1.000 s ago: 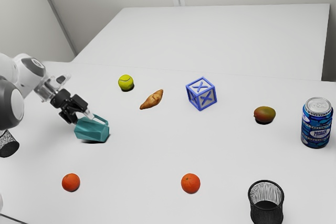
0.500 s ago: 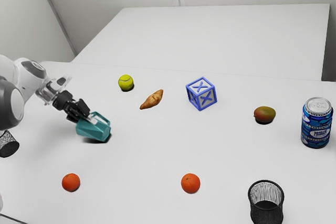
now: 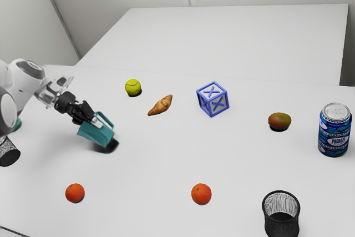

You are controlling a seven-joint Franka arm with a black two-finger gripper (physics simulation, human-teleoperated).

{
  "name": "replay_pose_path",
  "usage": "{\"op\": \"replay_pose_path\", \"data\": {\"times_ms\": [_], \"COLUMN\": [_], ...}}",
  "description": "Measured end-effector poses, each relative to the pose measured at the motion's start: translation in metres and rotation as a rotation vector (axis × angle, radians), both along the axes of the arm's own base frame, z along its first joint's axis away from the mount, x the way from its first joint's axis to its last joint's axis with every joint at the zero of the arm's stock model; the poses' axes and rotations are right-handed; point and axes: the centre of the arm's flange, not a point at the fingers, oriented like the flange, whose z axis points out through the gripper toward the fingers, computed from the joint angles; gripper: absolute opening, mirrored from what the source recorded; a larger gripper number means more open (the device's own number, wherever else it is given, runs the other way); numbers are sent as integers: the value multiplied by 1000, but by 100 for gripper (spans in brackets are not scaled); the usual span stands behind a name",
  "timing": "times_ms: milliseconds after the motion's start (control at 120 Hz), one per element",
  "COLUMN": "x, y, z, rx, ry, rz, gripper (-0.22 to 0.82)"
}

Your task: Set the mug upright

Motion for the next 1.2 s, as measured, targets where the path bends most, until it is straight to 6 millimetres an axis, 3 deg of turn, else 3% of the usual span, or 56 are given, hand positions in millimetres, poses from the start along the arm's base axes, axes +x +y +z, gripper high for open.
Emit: {"op": "replay_pose_path", "data": {"times_ms": [133,400,733,867,1200], "x": [4,10,5,-3,-15], "y": [-7,-62,-77,-77,-92], "z": [15,45,44,34,31], "rx": [36,402,765,805,848], "ry": [-25,-89,-110,-75,-12], "rz": [-21,-124,-90,-25,112], "gripper": [-16,-17,-17,-17,-17]}}
